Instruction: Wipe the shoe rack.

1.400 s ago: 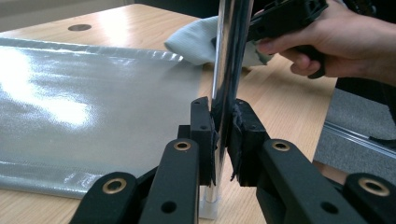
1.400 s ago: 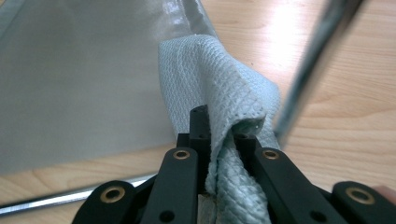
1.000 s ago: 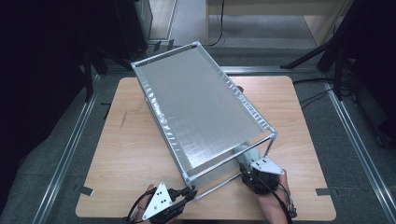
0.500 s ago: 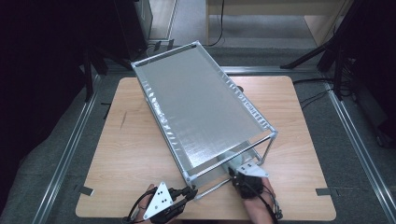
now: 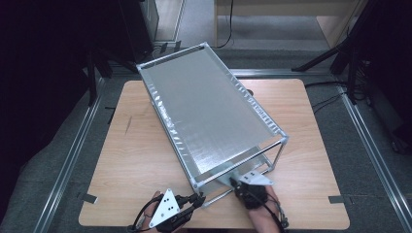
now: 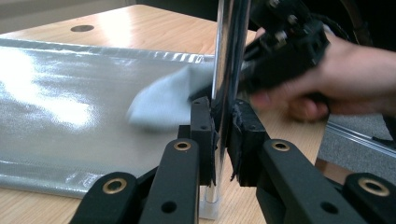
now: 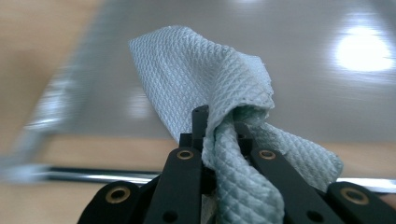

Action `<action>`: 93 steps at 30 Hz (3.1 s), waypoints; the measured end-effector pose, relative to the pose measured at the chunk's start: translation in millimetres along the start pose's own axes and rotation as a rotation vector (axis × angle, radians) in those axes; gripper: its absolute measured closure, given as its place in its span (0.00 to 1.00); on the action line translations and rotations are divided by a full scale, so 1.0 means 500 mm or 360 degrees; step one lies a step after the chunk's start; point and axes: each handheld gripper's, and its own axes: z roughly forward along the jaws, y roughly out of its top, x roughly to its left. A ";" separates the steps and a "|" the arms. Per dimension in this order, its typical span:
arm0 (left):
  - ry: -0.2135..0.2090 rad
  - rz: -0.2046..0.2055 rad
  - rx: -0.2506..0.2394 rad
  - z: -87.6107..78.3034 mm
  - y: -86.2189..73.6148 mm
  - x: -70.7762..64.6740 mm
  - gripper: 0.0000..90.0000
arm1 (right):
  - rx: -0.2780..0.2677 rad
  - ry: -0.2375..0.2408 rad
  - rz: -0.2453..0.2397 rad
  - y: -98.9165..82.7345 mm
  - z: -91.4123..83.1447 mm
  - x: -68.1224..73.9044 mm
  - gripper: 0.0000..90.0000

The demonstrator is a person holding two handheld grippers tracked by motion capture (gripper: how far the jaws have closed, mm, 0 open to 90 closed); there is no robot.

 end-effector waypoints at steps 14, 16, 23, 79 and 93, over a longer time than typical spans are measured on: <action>-0.0002 -0.0009 -0.0004 0.002 0.000 0.002 0.91 | -0.0010 -0.0076 -0.0033 -0.005 0.001 0.001 0.97; -0.0004 -0.0010 -0.0003 0.002 0.000 0.003 0.91 | 0.0008 0.0045 -0.0070 -0.004 0.007 0.037 0.97; -0.0009 -0.0010 0.0001 0.002 0.001 0.003 0.91 | 0.0062 0.0344 -0.0189 -0.006 0.019 0.117 0.96; -0.0004 -0.0014 0.0007 0.004 0.003 0.007 0.91 | -0.0052 -0.0468 0.0103 -0.007 -0.020 -0.101 0.96; 0.0002 -0.0034 -0.0001 0.006 0.002 0.010 0.91 | -0.0024 -0.0157 -0.0014 -0.011 0.000 0.011 0.96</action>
